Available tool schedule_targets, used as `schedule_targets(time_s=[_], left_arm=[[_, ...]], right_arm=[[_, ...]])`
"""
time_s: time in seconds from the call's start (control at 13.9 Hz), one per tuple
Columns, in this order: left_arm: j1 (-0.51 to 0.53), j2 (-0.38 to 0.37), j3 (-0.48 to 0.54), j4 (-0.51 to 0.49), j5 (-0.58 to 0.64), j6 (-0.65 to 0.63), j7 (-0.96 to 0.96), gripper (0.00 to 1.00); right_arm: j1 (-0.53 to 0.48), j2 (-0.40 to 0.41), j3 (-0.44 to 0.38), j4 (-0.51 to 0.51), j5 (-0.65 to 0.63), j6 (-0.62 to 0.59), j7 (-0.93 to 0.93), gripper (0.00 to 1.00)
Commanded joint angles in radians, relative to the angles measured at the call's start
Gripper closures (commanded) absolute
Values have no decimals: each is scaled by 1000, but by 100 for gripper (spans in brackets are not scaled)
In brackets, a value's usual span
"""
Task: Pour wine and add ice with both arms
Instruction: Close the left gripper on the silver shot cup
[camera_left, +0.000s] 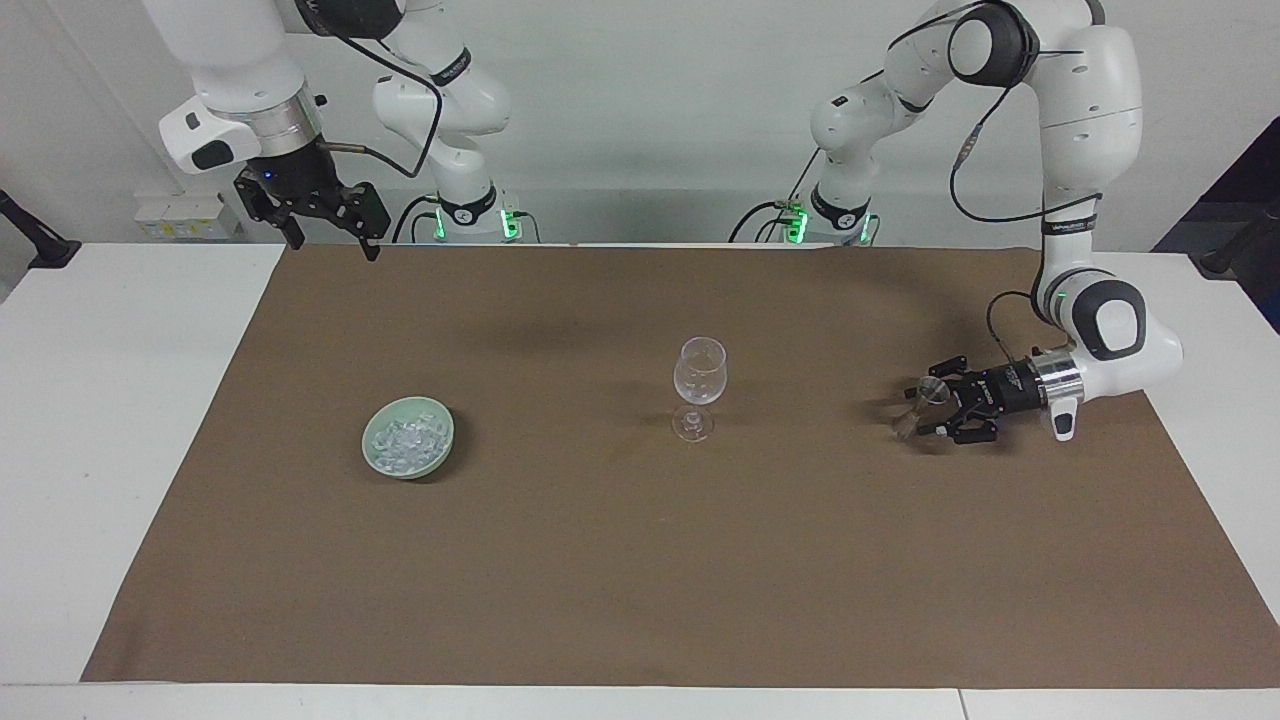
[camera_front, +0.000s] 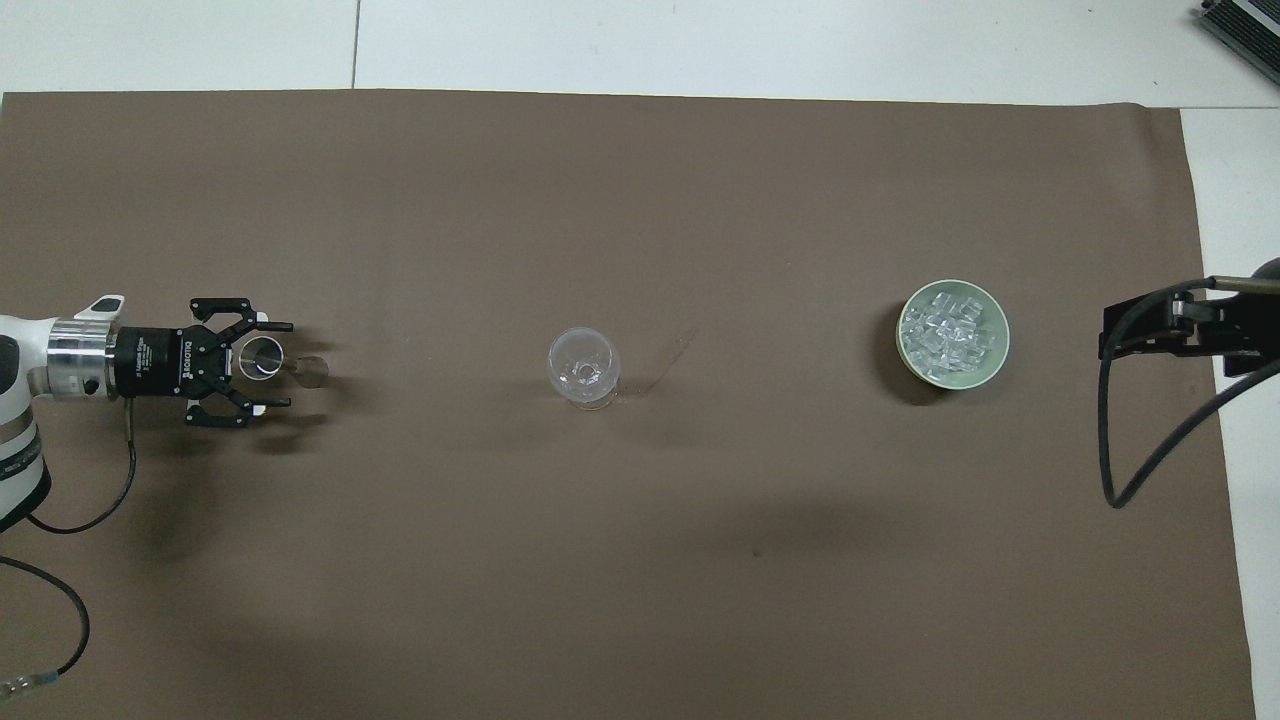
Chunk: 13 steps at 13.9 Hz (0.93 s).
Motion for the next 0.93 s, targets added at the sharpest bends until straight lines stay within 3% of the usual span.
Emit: schedule_targets(time_s=[0.0, 0.5, 0.86], left_arm=[[-9, -35, 9, -43, -22, 19, 16, 38], [-9, -37, 10, -43, -21, 14, 16, 64], [-9, -37, 12, -43, -21, 14, 16, 77]], right_arm=[[-20, -2, 7, -1, 25, -10, -20, 0], [-20, -2, 8, -1, 25, -10, -20, 0], [-20, -2, 7, -1, 25, -10, -20, 0]])
